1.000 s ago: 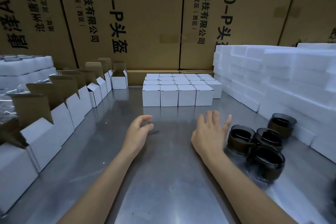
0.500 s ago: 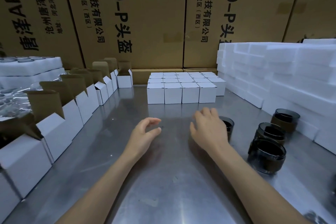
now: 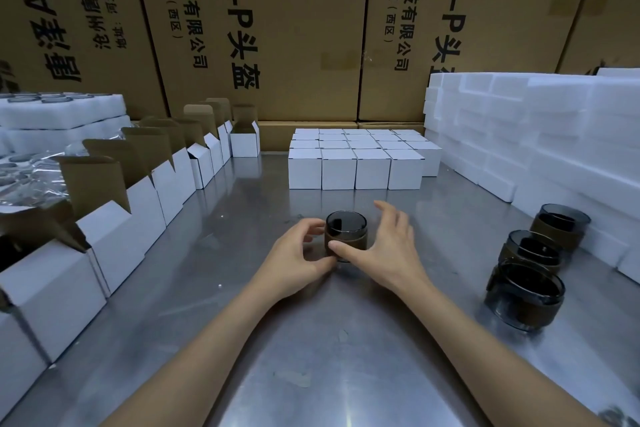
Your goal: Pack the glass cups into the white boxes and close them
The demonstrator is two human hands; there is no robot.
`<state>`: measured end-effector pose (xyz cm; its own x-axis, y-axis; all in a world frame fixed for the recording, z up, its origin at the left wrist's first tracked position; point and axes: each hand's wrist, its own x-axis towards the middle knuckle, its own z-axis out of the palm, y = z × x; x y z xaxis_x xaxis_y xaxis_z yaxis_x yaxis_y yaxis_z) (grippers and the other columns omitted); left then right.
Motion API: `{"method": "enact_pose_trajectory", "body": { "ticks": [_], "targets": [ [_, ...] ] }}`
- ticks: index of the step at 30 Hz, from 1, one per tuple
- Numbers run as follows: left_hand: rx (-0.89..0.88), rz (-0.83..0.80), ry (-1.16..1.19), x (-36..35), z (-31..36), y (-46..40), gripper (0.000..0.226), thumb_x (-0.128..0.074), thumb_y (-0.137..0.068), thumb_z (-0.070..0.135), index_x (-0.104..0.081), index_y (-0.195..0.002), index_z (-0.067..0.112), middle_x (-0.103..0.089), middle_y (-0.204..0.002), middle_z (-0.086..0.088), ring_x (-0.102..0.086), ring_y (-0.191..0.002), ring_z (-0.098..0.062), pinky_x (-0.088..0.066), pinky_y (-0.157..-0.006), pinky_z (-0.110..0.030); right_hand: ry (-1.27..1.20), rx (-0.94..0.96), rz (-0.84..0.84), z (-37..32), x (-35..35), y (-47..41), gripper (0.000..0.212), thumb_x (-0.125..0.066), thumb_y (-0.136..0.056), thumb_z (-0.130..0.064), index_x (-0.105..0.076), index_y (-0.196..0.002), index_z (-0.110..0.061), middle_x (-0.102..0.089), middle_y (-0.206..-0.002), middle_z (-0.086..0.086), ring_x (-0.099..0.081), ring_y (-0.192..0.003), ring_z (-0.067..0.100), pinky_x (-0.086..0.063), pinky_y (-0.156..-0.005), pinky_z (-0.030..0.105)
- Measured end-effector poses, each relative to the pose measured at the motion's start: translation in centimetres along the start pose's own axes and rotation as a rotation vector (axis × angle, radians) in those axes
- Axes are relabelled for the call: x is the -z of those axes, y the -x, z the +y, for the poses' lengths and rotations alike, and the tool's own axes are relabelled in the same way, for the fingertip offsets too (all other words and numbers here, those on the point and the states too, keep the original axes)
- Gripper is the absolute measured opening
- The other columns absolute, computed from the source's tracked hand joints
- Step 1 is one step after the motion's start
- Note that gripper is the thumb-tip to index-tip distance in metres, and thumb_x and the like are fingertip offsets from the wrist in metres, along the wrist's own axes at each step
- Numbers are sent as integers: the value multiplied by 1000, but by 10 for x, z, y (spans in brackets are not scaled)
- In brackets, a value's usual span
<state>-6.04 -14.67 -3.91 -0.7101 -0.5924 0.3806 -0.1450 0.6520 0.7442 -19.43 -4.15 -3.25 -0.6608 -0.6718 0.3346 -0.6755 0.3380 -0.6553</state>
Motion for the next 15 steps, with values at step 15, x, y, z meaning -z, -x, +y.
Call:
{"method": "enact_pose_trajectory", "body": {
  "ticks": [15],
  "targets": [
    [-143, 222, 0, 6, 2, -2, 57, -79, -71, 6, -57, -122, 19, -55, -109, 5, -55, -100, -9, -42, -92, -18, -248, 322, 2, -3, -5, -1, 65, -83, -70, -27, -51, -126, -30, -57, -121, -18, -53, -107, 1, -42, -91, 21]
  ]
}}
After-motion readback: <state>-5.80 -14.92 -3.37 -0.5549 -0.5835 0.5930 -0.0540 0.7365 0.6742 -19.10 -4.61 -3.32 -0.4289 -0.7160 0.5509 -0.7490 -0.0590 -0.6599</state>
